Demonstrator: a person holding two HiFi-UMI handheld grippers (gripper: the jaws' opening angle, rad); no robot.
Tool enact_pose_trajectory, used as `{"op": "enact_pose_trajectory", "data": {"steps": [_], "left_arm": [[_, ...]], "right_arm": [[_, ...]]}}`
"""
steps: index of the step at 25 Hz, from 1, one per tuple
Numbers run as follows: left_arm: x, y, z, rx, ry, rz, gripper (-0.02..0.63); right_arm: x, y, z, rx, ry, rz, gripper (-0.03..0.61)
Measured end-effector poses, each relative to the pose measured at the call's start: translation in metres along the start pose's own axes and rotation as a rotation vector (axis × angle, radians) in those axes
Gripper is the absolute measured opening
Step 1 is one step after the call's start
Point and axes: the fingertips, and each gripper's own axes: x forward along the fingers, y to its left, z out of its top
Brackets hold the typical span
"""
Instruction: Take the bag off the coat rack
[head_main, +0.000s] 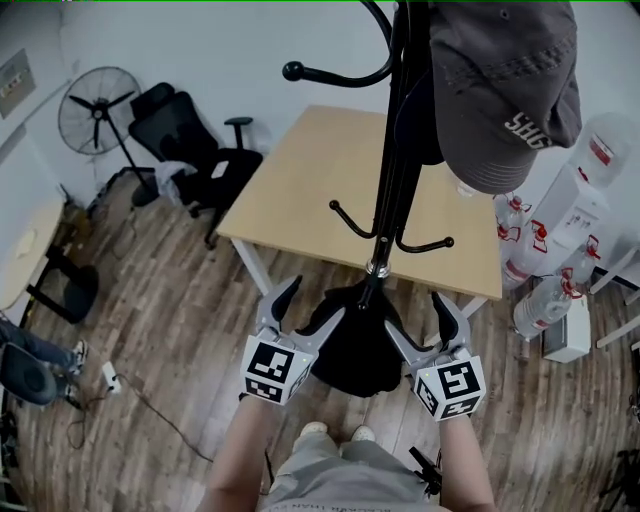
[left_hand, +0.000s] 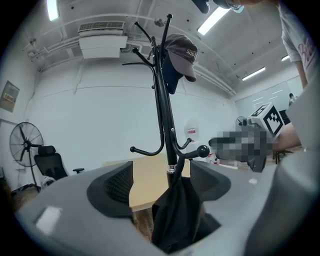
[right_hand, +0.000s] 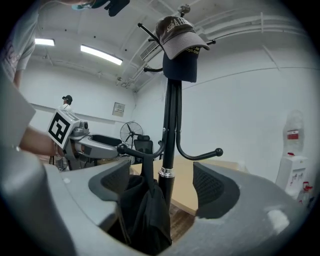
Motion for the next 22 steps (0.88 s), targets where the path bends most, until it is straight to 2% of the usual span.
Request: {"op": "enact_pose_trajectory", "data": {"steps": [4, 10, 22], "left_arm": [[0.009, 0.006, -0.011, -0.007, 0.015, -0.069, 0.355], [0.017, 0.011, -0.028, -0.013, 0.044, -0.151, 0.328], [0.031, 0.001, -0.083, -0.036, 0.141, -0.28, 0.318]], "right_arm": [[0.0, -0.001, -0.007, 0.042, 0.012, -0.074, 0.35], [0.0, 0.002, -0.023, 0.081, 0.051, -0.158, 0.34], [0.003, 0.015, -0.08, 0.146, 0.162, -0.249, 0.322]]}}
